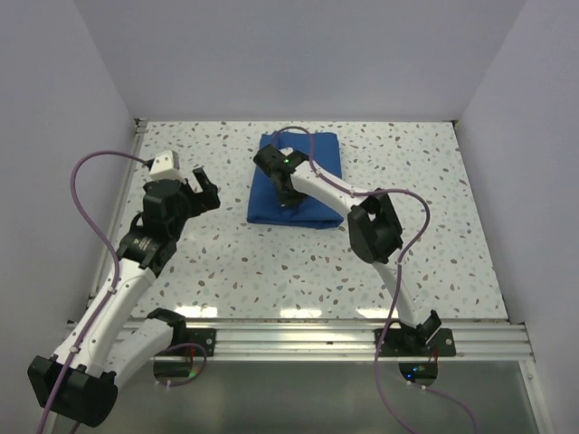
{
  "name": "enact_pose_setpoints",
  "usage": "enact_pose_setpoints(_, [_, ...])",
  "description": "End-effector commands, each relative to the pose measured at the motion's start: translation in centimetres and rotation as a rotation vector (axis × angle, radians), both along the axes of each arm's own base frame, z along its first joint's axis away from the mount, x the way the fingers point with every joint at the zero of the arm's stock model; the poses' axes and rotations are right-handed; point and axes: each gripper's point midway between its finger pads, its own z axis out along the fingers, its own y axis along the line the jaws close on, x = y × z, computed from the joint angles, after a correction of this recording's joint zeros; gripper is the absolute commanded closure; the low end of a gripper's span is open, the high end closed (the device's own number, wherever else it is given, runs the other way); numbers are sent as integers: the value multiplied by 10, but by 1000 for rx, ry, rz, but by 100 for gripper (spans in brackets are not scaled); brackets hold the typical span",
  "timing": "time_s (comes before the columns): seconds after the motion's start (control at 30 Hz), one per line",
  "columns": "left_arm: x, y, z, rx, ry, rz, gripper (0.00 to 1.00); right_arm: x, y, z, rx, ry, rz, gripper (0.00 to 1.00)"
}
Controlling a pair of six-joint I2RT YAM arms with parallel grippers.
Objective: Open and lay out the surgical kit
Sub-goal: Open the surgical kit at the center of the board.
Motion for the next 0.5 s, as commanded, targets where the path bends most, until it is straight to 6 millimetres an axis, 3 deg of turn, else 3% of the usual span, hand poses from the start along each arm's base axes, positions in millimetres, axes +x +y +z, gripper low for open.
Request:
enact_pose_setpoints(0.0, [-1, -2, 0, -20, -10, -5, 0, 17, 2, 66, 82, -118, -9, 100])
enact_pose_setpoints(0.13, [-1, -5, -3, -32, -7, -10, 0, 29, 0, 109, 135, -210, -27, 100])
enact_pose_setpoints(0.23, [1, -7, -4, -43, -4, -17, 0, 43, -20, 143, 198, -274, -109, 100])
enact_pose_setpoints(0.33, [4, -11, -5, -50, -2, -29, 0, 58, -78, 167, 271, -305, -291, 100])
enact_pose_setpoints(0.37, [5, -12, -4, -53, -4, -35, 0, 70, -121, 172, 268, -329, -398, 100])
enact_pose_setpoints(0.43, [7, -16, -4, -61, -1, -49, 0, 63, -183, 177, 211, -364, -522, 100])
enact_pose_setpoints(0.47, [8, -18, -5, -63, 0, -55, 0, 63, -237, 176, 168, -379, -638, 100])
